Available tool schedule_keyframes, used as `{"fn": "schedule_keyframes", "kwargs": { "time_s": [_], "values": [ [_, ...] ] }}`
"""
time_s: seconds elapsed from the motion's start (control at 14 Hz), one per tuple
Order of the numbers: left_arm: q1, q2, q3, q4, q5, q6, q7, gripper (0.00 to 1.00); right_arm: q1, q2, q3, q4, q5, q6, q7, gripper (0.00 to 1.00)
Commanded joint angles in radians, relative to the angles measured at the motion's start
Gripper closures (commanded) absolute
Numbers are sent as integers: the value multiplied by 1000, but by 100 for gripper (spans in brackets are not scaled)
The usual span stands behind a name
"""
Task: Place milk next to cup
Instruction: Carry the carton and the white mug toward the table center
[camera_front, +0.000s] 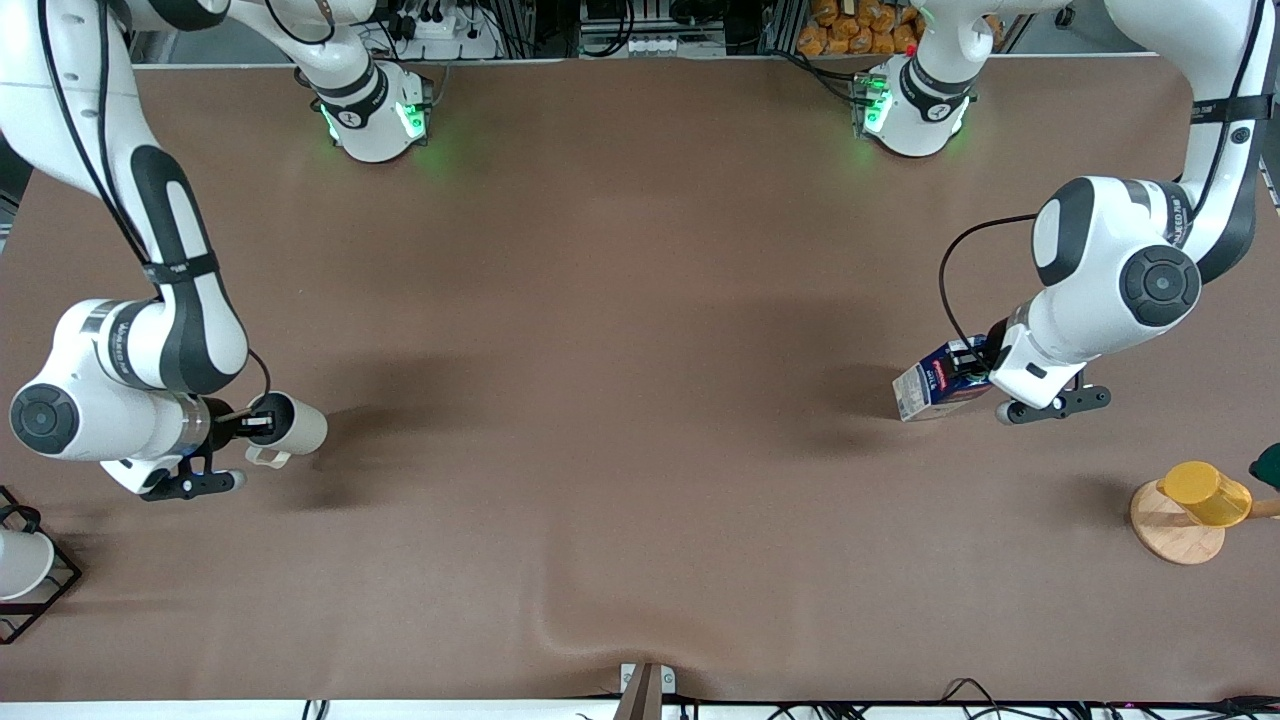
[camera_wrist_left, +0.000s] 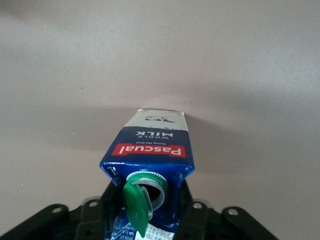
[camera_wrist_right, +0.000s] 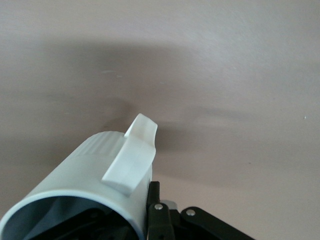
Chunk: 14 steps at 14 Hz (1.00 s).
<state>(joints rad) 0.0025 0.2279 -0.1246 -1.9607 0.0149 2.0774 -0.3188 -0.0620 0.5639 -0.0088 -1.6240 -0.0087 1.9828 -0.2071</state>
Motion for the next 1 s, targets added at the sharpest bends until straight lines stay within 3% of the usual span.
{"fn": "schedule_keyframes", "kwargs": {
  "time_s": [0.0,0.14,0.43,0.64,0.93],
  "values": [
    [5,-7,-3,5,-18,0,-9,67,40,-41,0,3,-5,-36,8,100],
    [-4,-7,-4,29,-15,-32,-14,73,54,-47,0,9,-4,-42,8,100],
    [-7,-16,-16,95,-15,-117,-11,74,129,-64,0,19,21,-70,55,100],
    [-6,-36,-70,189,-15,-233,-12,73,243,-67,7,42,36,-105,272,100],
    [-9,-36,-139,281,-16,-322,-17,72,385,-62,7,53,162,-110,545,100]
  ]
}}
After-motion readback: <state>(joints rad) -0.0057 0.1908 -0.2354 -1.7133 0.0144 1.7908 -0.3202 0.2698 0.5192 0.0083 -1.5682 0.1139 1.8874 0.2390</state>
